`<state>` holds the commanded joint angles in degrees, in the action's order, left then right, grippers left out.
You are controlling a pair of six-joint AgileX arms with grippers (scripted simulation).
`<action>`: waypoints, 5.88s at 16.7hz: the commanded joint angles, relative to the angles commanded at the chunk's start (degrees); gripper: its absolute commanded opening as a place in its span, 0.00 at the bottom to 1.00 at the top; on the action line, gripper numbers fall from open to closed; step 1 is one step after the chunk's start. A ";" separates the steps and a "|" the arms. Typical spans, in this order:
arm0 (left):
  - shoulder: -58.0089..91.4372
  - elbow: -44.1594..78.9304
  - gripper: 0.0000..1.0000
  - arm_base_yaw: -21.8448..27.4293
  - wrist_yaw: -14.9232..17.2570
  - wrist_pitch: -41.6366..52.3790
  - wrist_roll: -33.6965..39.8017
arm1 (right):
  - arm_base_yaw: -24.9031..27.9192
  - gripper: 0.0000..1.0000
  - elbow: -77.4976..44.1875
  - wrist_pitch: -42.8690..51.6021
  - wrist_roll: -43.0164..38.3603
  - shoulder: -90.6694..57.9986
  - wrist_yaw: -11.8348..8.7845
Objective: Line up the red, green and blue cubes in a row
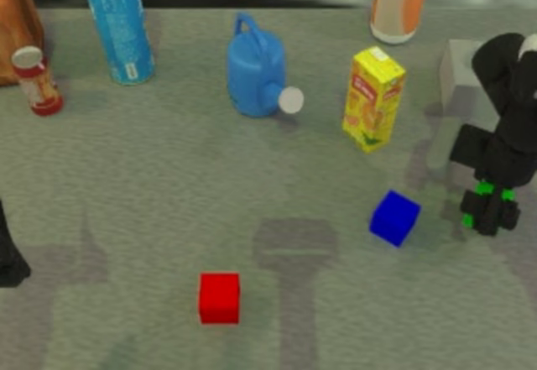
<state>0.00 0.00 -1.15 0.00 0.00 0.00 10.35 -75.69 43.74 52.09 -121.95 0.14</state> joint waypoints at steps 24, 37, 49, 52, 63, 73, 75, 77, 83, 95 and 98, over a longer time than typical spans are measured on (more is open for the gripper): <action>0.00 0.00 1.00 0.00 0.00 0.00 0.00 | 18.04 0.00 -12.48 17.66 -6.04 4.98 -0.23; 0.00 0.00 1.00 0.00 0.00 0.00 0.00 | 40.88 0.00 -17.27 20.93 -14.08 3.90 -0.32; 0.00 0.00 1.00 0.00 0.00 0.00 0.00 | 41.13 0.00 -8.03 6.87 -14.15 -0.92 -0.21; 0.00 0.00 1.00 0.00 0.00 0.00 0.00 | 41.13 0.15 -8.03 6.87 -14.15 -0.92 -0.21; 0.00 0.00 1.00 0.00 0.00 0.00 0.00 | 41.13 0.98 -8.03 6.87 -14.15 -0.92 -0.21; 0.00 0.00 1.00 0.00 0.00 0.00 0.00 | 41.07 1.00 -8.21 7.08 -14.12 -0.82 -0.21; 0.00 0.00 1.00 0.00 0.00 0.00 0.00 | 41.26 1.00 -9.84 9.24 -14.00 -0.14 -0.15; 0.00 0.00 1.00 0.00 0.00 0.00 0.00 | 41.28 1.00 -12.28 13.10 -14.05 1.18 -0.17; 0.00 0.00 1.00 0.00 0.00 0.00 0.00 | 41.49 1.00 -17.03 20.85 -13.96 4.10 -0.26; 0.00 0.00 1.00 0.00 0.00 0.00 0.00 | 20.94 1.00 -15.39 18.65 -24.06 3.06 -0.10; 0.00 0.00 1.00 0.00 0.00 0.00 0.00 | 17.30 1.00 -15.20 18.14 -26.22 2.93 -0.02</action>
<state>0.00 0.00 -1.15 0.00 0.00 0.00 27.65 -90.88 61.88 25.87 -119.02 0.11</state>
